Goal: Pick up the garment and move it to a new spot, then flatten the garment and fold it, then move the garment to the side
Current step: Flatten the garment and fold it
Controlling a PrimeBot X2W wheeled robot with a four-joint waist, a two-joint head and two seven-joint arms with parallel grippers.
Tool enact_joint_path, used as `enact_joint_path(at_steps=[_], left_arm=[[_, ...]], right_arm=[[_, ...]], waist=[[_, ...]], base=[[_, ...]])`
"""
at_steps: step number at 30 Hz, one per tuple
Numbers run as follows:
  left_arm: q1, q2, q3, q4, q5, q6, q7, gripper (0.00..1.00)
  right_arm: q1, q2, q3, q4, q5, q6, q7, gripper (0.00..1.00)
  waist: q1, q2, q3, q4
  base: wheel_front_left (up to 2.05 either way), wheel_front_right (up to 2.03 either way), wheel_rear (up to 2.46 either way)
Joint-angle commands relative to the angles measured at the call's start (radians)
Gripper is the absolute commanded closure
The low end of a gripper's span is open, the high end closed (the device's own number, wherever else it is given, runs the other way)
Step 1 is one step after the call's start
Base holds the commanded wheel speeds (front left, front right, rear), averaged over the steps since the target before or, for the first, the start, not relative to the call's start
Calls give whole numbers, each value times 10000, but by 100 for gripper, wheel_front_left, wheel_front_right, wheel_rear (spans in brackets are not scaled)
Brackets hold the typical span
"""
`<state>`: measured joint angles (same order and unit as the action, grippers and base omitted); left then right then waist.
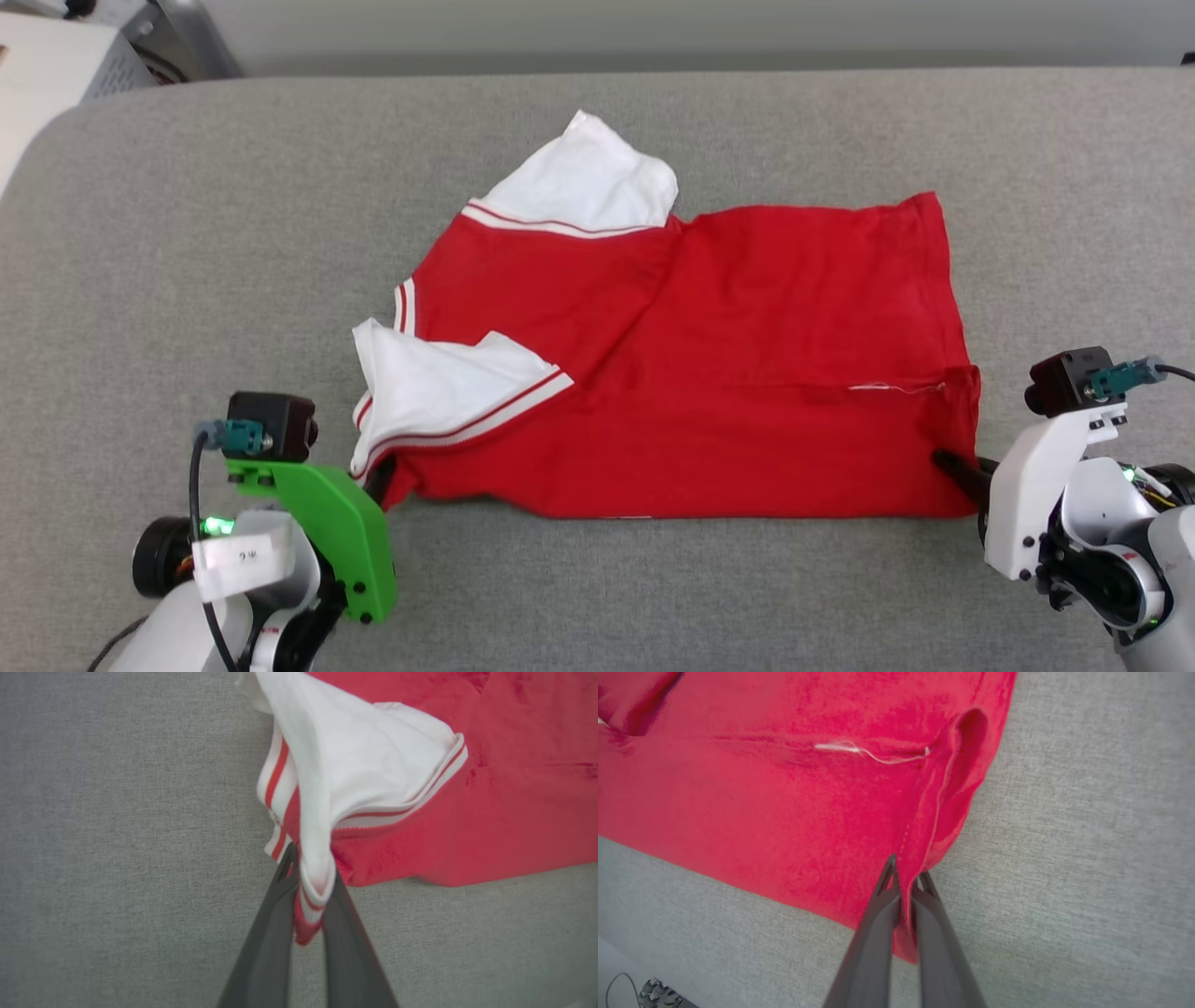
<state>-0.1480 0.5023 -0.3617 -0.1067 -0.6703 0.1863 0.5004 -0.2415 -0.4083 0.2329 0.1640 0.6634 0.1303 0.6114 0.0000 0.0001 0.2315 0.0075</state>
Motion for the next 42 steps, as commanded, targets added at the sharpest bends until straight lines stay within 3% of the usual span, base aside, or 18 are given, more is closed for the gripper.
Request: enact_joint_path(at_steps=[1,14,19,24,25,26,27,35,42], left_arm=[[268,59,20,-74,-83,42,-91,100],[2217,684,362,-999,-645,587,438,100],[3040,355,358,-737,-1114,721,351,100],[2915,-136,248,178,-1396,431,20,100],[2842,-211,224,374,-1437,373,-8,100],[2766,-264,152,593,-1495,275,47,67],[2683,-309,147,719,-1518,210,3,0],[2101,-364,388,1100,-1203,3,-911,0],[1648,-489,616,813,-363,174,-2435,0]], right_arm=[[213,-58,-5,-146,-11,4,-46,100],[2472,155,-824,-1533,-286,4,713,100],[3447,722,-1156,-1765,-494,4,945,100],[3794,1253,-1403,-1379,-694,4,617,100],[3807,1347,-1465,-1304,-672,4,504,59],[3828,1368,-1462,-1198,-735,4,441,0],[3823,1396,-1456,-1161,-734,4,346,0],[3760,1738,-1907,-1446,-1272,4,-1789,0],[3682,2367,-2475,-2225,-2623,4,-3805,0]], waist=[[0,-1,-561,37],[0,-1,-1854,149],[0,-1,-1858,64],[0,-1,-1666,14],[0,-1,-1650,4],[0,-1,-1634,-16],[0,-1,-1626,-29],[0,-1,-1819,-69],[0,-1,-1983,-180]], base=[[0,0,0],[0,0,0],[0,0,0],[0,0,0],[0,0,0],[0,0,0],[0,0,0],[0,0,0],[0,0,0]])
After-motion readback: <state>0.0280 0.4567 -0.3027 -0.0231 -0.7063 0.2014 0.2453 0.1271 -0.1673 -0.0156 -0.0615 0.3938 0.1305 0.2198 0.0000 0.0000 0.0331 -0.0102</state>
